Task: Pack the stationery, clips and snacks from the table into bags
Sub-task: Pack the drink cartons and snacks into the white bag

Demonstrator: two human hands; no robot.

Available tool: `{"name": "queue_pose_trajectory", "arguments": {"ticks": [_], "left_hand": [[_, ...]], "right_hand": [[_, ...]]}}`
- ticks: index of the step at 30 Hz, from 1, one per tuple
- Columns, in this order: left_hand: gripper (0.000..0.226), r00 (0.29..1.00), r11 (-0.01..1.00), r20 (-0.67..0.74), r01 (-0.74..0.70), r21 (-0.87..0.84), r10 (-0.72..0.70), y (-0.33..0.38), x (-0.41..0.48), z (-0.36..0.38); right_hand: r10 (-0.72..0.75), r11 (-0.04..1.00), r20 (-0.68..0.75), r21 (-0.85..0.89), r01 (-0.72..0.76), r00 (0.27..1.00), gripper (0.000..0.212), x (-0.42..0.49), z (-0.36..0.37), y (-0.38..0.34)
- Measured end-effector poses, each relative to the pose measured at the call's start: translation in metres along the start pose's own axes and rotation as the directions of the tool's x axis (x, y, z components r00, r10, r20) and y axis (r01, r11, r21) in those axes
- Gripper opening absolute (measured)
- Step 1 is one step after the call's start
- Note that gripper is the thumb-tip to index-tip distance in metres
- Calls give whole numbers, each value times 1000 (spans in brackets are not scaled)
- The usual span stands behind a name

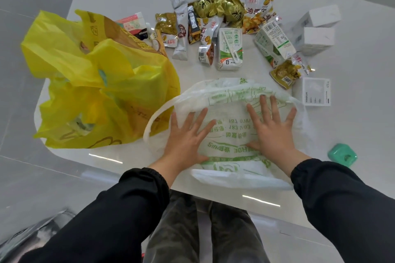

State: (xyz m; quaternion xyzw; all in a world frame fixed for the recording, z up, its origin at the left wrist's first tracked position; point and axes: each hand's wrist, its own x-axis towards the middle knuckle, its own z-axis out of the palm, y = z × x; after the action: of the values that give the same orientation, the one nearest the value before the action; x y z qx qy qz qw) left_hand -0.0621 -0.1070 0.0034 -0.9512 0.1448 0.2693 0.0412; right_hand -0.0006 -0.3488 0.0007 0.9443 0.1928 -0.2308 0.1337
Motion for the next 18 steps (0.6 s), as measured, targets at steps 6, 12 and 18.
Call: {"name": "queue_pose_trajectory", "arguments": {"ticks": [6,12,18], "left_hand": [[108,996,997,54,72,-21,-71,-9,8,8],[93,999,999,30,-22,-45,23,4,-7,-11],[74,998,994,0,-69,-81,69,6,-23,-38]], "right_hand": [[24,1000,122,11,-25,992,119,4,3,9],[-99,995,114,17,98,988,115,-9,-20,-11],[-84,994,98,73,77,992,107,-26,-47,-32]]}}
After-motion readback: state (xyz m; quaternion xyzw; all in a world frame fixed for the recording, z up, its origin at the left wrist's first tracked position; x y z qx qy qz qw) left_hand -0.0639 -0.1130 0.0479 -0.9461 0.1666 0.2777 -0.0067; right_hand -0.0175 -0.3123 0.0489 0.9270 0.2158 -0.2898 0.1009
